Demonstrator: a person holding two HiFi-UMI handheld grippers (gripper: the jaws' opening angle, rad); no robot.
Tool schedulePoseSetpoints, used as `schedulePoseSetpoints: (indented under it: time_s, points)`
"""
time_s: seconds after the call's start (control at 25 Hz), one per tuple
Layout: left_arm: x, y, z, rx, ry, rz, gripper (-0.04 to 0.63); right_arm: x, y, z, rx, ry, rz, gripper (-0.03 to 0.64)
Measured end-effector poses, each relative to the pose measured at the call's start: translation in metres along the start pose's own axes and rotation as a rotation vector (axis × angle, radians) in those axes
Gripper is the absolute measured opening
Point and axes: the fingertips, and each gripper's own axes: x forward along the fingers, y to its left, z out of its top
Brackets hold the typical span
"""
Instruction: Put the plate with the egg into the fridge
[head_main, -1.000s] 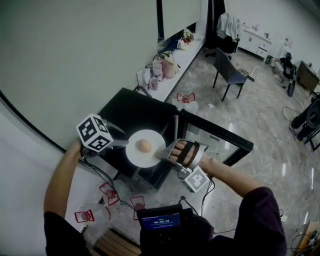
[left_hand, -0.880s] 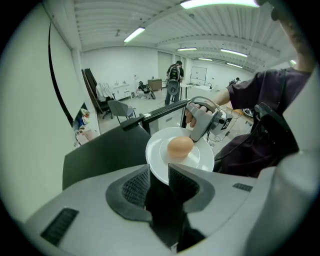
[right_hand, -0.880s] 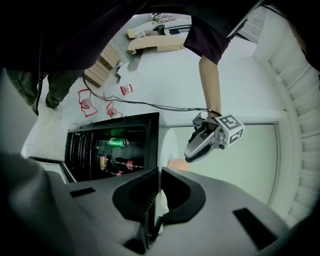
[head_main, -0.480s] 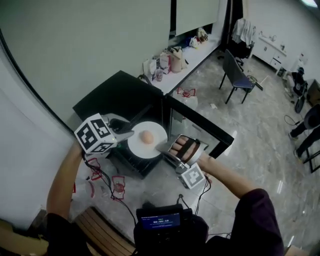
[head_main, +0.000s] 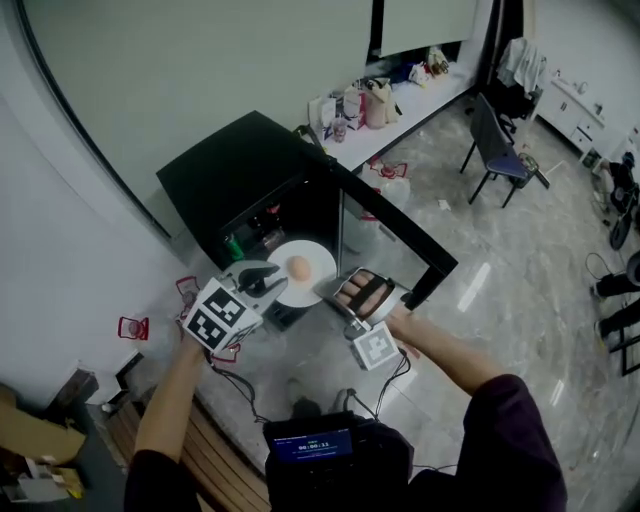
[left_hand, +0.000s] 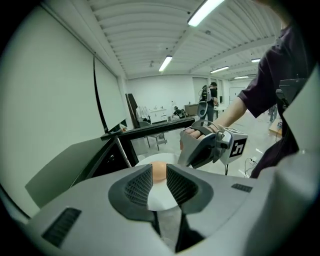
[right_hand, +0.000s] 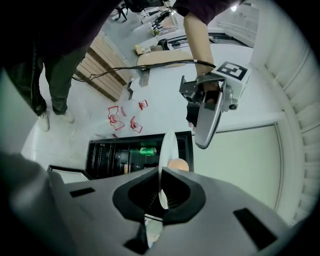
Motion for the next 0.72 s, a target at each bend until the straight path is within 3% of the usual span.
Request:
schedulePoseSetpoints:
  time_s: [0.12, 0.4, 0.72]
  points:
    - [0.0, -0.004, -0.011, -0.054, -0.023, 0.049, 0.055, 0.007, 0.007, 0.005, 0.005, -0.022, 0.003, 0.017]
    - [0.001, -0.003, -0.037, -0.145, -0.079, 0.125, 0.045, 0.04, 0.036, 0.008, 0.024, -0.04, 0.05, 0.017]
    - [0.013, 0.017, -0.099, -0.239, -0.071, 0.216, 0.009, 0.116, 0.077, -0.004, 0.034, 0.002, 0.077, 0.017]
